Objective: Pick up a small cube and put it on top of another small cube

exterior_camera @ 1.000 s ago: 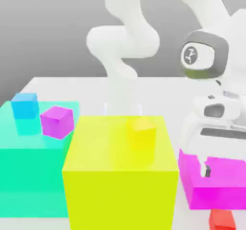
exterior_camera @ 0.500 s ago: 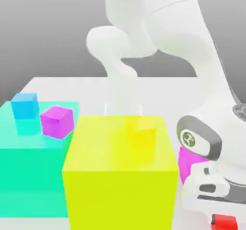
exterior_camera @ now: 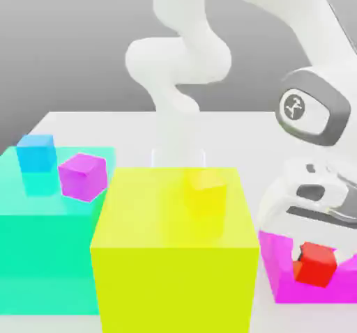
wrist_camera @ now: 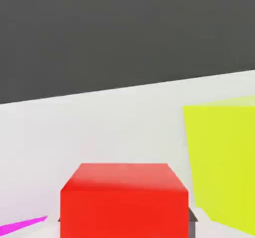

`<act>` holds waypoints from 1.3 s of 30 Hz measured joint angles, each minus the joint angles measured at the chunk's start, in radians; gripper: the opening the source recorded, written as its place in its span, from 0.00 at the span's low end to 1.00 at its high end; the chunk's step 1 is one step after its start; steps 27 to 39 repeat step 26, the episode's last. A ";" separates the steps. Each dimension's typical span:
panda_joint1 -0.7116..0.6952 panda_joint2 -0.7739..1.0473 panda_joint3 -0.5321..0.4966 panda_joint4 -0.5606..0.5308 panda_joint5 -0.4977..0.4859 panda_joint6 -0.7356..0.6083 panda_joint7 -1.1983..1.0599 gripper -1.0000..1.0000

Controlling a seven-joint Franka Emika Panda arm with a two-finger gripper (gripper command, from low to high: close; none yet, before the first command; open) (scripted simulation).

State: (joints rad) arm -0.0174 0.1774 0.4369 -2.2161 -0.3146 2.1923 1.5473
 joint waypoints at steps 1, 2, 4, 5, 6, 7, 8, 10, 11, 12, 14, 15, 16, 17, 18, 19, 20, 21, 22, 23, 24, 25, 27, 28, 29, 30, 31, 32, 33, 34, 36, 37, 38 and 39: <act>-0.005 -0.033 -0.003 -0.005 0.015 -0.029 -0.029 0.00; -0.015 -0.064 -0.007 -0.013 0.032 -0.050 -0.065 0.00; -0.038 -0.127 -0.020 -0.030 0.068 -0.081 -0.146 0.00; -0.051 -0.159 -0.027 -0.039 0.089 -0.093 -0.190 0.00; -0.064 -0.191 -0.033 -0.049 0.110 -0.106 -0.234 0.00; -0.072 -0.223 -0.041 -0.058 0.133 -0.118 -0.280 0.00; -0.078 -0.256 -0.049 -0.068 0.156 -0.129 -0.326 0.00; -0.082 -0.321 -0.076 -0.087 0.205 -0.153 -0.421 0.00; -0.082 -0.354 -0.092 -0.097 0.230 -0.165 -0.469 0.00; -0.084 -0.387 -0.108 -0.106 0.255 -0.177 -0.517 0.00; -0.080 -0.450 -0.148 -0.125 0.305 -0.202 -0.614 0.00; -0.079 -0.477 -0.169 -0.136 0.326 -0.205 -0.661 0.00; -0.078 -0.500 -0.191 -0.146 0.345 -0.204 -0.708 0.00; -0.077 -0.523 -0.213 -0.157 0.364 -0.203 -0.755 0.00; -0.078 -0.539 -0.235 -0.169 0.378 -0.189 -0.800 0.00; -0.080 -0.540 -0.247 -0.187 0.385 -0.161 -0.829 0.00; -0.081 -0.532 -0.252 -0.208 0.388 -0.125 -0.842 0.00; -0.082 -0.518 -0.253 -0.232 0.390 -0.085 -0.849 0.00; -0.083 -0.503 -0.251 -0.257 0.391 -0.043 -0.852 0.00; -0.084 -0.488 -0.249 -0.279 0.391 -0.006 -0.853 1.00; -0.084 -0.488 -0.249 -0.279 0.391 -0.006 -0.853 1.00; -0.084 -0.488 -0.249 -0.279 0.391 -0.006 -0.853 1.00; -0.084 -0.488 -0.249 -0.279 0.391 -0.006 -0.853 1.00; -0.084 -0.488 -0.249 -0.279 0.391 -0.006 -0.853 1.00; -0.084 -0.488 -0.249 -0.279 0.391 -0.006 -0.853 1.00; -0.084 -0.488 -0.249 -0.279 0.391 -0.006 -0.853 1.00; -0.084 -0.488 -0.249 -0.279 0.391 -0.006 -0.853 1.00; -0.084 -0.488 -0.249 -0.279 0.391 -0.006 -0.853 1.00; -0.084 -0.488 -0.249 -0.279 0.391 -0.006 -0.853 1.00; -0.084 -0.488 -0.249 -0.279 0.391 -0.006 -0.853 1.00; -0.084 -0.488 -0.249 -0.279 0.391 -0.006 -0.853 1.00; -0.084 -0.488 -0.249 -0.279 0.391 -0.006 -0.853 1.00; -0.084 -0.488 -0.249 -0.279 0.391 -0.006 -0.853 1.00; -0.084 -0.488 -0.249 -0.279 0.391 -0.006 -0.853 1.00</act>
